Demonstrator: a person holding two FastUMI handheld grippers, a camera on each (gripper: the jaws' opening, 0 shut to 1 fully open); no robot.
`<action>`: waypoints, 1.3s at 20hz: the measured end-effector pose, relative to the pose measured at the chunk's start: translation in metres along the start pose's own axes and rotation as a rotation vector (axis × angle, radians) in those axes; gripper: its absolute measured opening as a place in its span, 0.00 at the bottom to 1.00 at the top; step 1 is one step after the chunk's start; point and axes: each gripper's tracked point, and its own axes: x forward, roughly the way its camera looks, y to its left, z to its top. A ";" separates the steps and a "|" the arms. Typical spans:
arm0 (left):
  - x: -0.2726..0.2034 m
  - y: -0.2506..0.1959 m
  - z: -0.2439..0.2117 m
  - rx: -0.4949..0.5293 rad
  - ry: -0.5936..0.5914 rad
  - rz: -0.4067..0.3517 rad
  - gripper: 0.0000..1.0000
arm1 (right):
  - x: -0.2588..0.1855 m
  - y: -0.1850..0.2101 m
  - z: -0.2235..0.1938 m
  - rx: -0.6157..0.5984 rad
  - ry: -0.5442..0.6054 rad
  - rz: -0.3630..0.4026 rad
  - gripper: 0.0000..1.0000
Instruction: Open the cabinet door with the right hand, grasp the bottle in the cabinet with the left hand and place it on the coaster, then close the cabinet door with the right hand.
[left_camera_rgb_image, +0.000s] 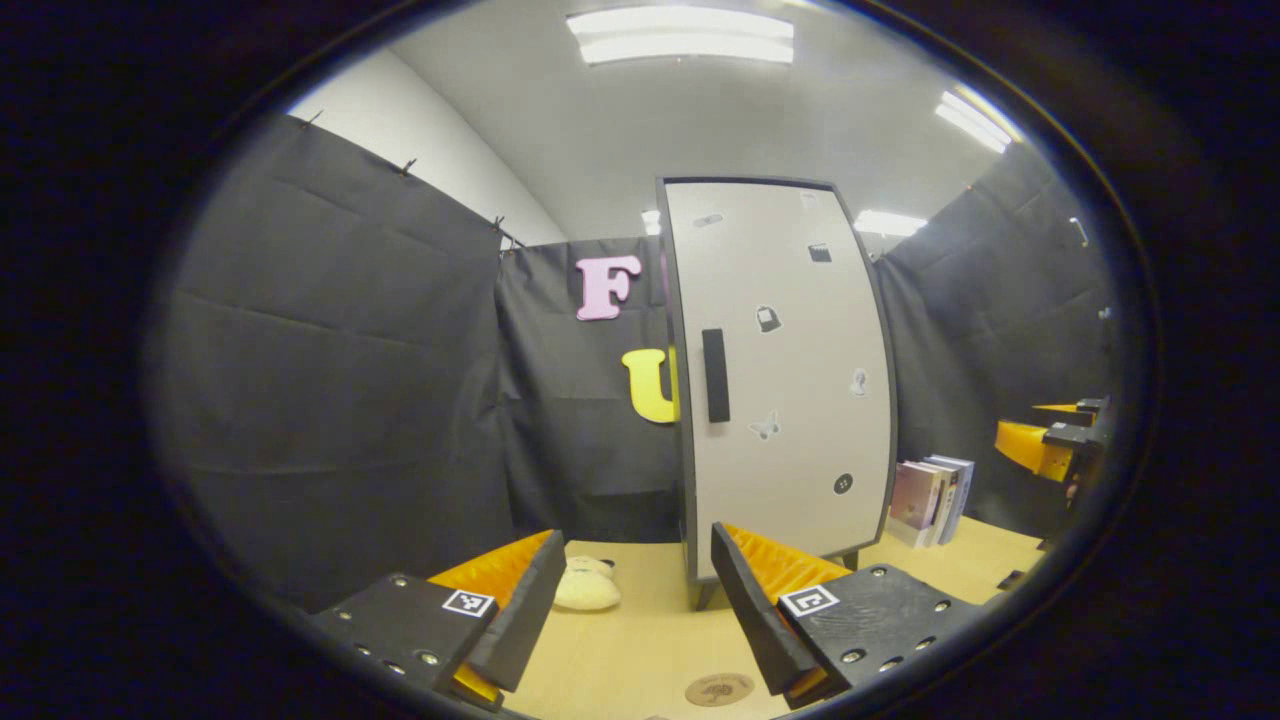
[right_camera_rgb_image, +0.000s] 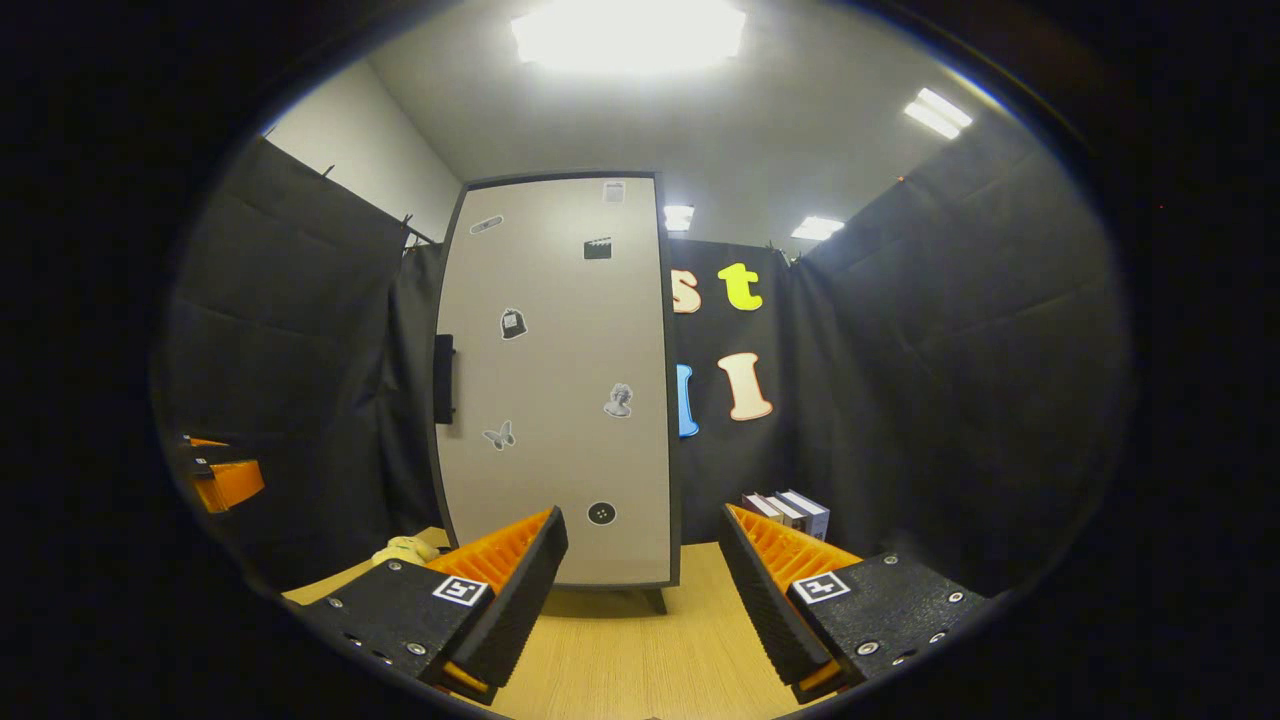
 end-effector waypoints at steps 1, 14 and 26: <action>-0.001 0.001 0.001 0.002 -0.001 0.003 0.87 | 0.003 0.003 0.003 -0.002 -0.004 0.008 0.94; -0.036 0.040 0.003 0.027 -0.011 0.099 0.88 | 0.067 0.073 0.049 0.021 -0.063 0.153 0.94; -0.072 0.097 -0.007 0.014 0.011 0.231 0.88 | 0.146 0.171 0.078 0.014 -0.079 0.275 0.94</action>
